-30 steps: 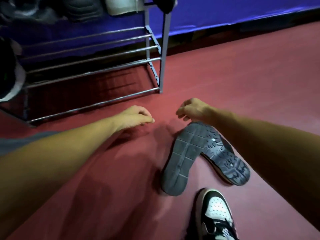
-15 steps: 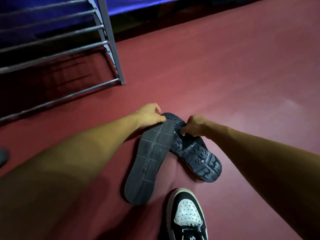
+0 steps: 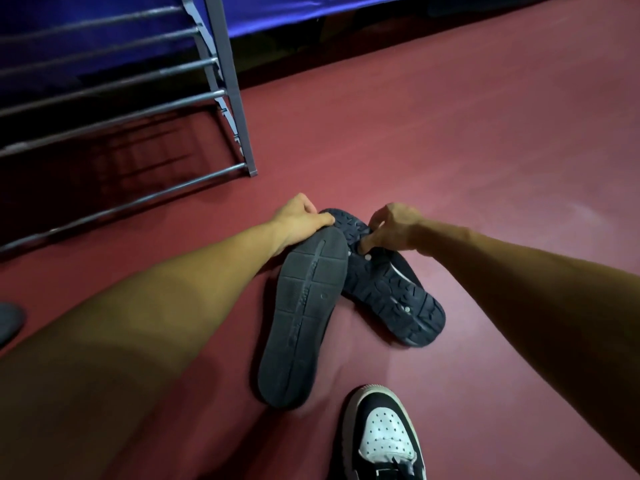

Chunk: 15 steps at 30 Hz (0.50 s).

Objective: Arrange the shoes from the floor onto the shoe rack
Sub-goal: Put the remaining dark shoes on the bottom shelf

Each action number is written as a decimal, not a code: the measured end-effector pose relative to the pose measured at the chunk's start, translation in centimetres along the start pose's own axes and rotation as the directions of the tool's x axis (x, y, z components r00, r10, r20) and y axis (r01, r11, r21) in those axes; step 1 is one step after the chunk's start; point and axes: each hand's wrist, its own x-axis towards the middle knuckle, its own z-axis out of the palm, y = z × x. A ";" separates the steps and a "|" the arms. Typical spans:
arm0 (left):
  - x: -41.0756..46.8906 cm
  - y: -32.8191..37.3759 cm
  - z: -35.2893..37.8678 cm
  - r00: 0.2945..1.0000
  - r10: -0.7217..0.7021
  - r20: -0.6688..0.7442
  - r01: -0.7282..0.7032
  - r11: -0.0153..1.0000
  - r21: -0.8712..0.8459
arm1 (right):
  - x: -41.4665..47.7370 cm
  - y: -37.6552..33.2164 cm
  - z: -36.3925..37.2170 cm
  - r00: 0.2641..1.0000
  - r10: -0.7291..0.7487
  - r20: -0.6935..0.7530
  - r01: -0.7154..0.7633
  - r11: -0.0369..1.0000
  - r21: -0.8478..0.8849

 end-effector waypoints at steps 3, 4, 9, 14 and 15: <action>-1.0 -0.3 -3.1 0.993 0.004 -0.120 -0.018 0.993 -0.117 | -0.4 -3.2 -1.1 0.994 -0.076 -0.073 0.076 0.997 -0.005; -1.4 -0.7 -4.3 0.989 0.014 -0.148 -0.036 0.989 -0.145 | -0.6 -4.3 -1.2 0.990 -0.107 -0.089 0.106 0.994 -0.023; -5.0 -3.8 -10.1 0.965 0.045 -0.257 -0.101 0.972 -0.211 | -1.5 -10.6 -0.1 0.965 -0.234 -0.120 0.231 0.972 -0.037; -8.7 -7.4 -15.7 0.930 0.038 -0.364 -0.128 0.966 -0.225 | -2.9 -17.0 2.1 0.936 -0.332 -0.119 0.323 0.942 -0.087; -9.5 -8.1 -16.7 0.922 0.035 -0.387 -0.132 0.965 -0.227 | -3.2 -18.2 2.6 0.929 -0.350 -0.117 0.341 0.936 -0.090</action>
